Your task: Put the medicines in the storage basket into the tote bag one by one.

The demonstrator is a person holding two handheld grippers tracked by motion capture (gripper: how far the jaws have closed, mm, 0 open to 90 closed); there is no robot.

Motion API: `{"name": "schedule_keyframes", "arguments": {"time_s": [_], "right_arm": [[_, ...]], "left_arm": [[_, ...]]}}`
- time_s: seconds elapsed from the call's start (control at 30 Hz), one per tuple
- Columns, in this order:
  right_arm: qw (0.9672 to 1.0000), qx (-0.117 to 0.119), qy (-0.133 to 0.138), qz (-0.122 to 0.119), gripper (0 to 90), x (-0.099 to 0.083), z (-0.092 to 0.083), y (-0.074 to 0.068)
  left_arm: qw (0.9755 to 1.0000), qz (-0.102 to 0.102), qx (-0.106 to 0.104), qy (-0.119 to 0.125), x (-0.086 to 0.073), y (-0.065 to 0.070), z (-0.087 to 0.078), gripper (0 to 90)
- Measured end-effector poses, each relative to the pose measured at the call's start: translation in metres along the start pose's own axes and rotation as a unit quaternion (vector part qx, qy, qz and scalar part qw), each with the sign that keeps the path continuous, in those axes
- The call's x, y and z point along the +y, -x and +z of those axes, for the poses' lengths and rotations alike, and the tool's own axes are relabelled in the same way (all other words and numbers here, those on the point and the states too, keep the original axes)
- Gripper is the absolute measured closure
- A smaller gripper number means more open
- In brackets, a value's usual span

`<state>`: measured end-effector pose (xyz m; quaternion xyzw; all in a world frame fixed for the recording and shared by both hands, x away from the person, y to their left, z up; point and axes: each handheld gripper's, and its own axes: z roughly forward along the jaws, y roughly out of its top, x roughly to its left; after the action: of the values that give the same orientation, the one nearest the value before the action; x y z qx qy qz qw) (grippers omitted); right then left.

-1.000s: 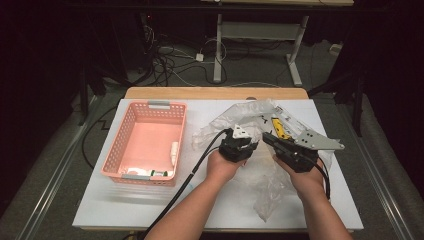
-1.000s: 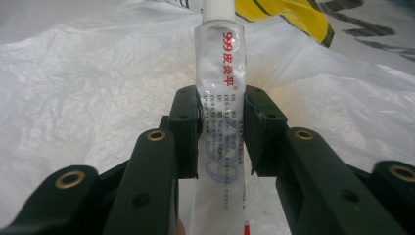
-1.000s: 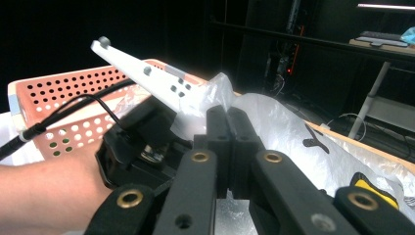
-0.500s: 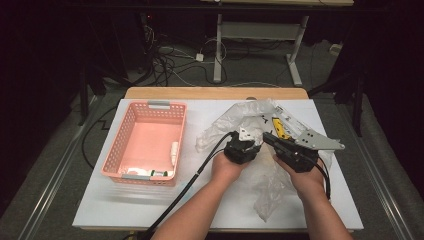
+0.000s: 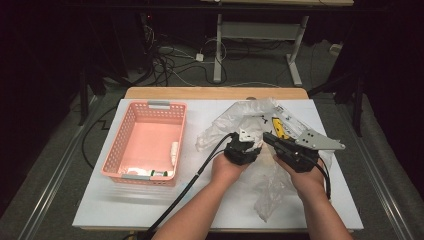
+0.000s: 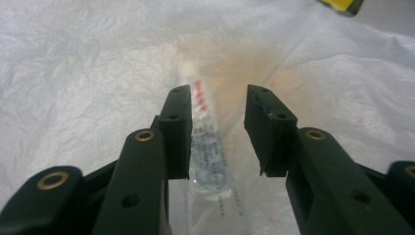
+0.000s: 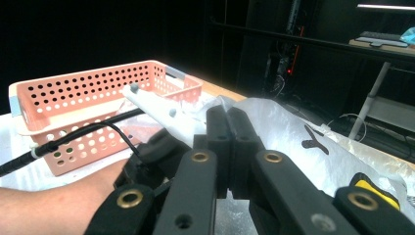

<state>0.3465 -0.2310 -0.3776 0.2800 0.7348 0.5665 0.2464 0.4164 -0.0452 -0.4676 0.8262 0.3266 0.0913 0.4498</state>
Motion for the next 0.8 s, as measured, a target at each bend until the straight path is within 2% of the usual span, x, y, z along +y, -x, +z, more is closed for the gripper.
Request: {"name": "schedule_keyframes", "arguments": {"time_s": [0.43, 0.5, 0.6, 0.73, 0.8], "right_arm": [[1.0, -0.001, -0.001, -0.002, 90.0, 0.0, 0.0, 0.0], [1.0, -0.002, -0.001, -0.003, 90.0, 0.0, 0.0, 0.0], [1.0, -0.002, -0.002, -0.002, 90.0, 0.0, 0.0, 0.0], [1.0, -0.003, -0.002, -0.002, 90.0, 0.0, -0.001, 0.0], [1.0, -0.003, -0.002, 0.0, 90.0, 0.0, -0.001, 0.0]], "left_arm": [[0.9997, 0.006, -0.018, 0.014, -0.012, 0.014, -0.037, 53.3], [0.9996, 0.001, -0.024, 0.014, -0.015, 0.015, -0.044, 50.7], [0.9996, 0.011, -0.021, 0.013, -0.019, 0.017, -0.055, 46.6], [0.9994, 0.008, -0.031, 0.016, -0.025, 0.017, -0.071, 41.2], [0.9993, 0.016, -0.028, 0.015, -0.029, 0.017, -0.078, 36.6]]}}
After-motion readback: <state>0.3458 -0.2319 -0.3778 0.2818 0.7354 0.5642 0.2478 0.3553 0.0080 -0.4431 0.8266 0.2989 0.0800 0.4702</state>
